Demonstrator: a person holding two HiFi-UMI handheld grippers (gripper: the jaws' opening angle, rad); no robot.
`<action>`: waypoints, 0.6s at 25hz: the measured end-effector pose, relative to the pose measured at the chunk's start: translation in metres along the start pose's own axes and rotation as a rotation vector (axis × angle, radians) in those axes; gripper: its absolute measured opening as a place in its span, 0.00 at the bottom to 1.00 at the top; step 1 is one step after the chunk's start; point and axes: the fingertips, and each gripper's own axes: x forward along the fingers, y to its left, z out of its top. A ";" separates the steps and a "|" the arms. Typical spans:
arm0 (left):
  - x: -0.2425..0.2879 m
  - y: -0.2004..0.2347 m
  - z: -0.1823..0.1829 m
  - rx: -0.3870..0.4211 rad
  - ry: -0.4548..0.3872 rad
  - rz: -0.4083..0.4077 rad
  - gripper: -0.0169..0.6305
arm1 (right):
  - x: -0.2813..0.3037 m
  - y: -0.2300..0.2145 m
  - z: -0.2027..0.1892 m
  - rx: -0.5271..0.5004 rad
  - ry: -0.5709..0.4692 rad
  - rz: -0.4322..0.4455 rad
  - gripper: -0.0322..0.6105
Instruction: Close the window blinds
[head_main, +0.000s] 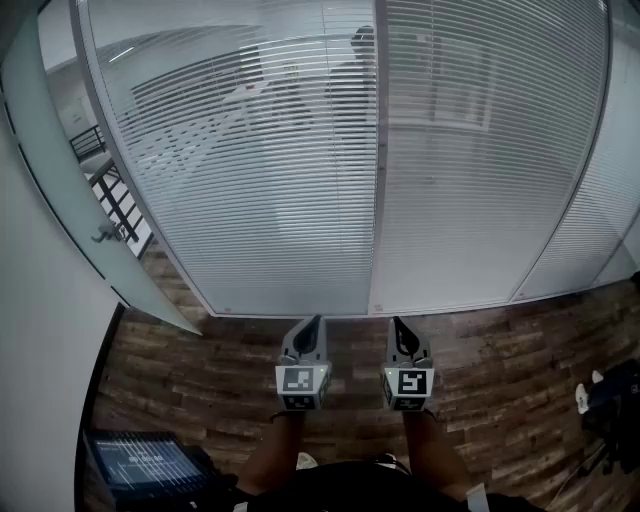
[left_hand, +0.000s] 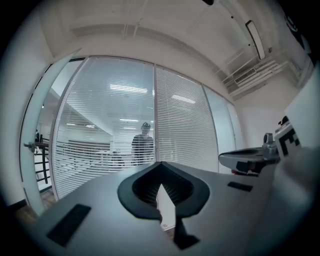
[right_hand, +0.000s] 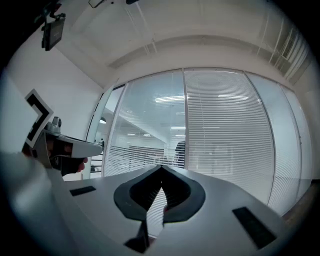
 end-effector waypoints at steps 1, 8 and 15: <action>0.001 0.001 -0.001 0.011 -0.010 0.003 0.03 | 0.003 0.002 -0.003 -0.018 -0.006 0.016 0.05; 0.005 -0.004 0.005 0.063 -0.017 -0.002 0.03 | 0.014 0.008 -0.007 -0.060 -0.045 0.060 0.05; 0.002 0.002 -0.004 0.052 -0.006 0.010 0.03 | 0.013 0.020 0.001 -0.041 -0.081 0.090 0.05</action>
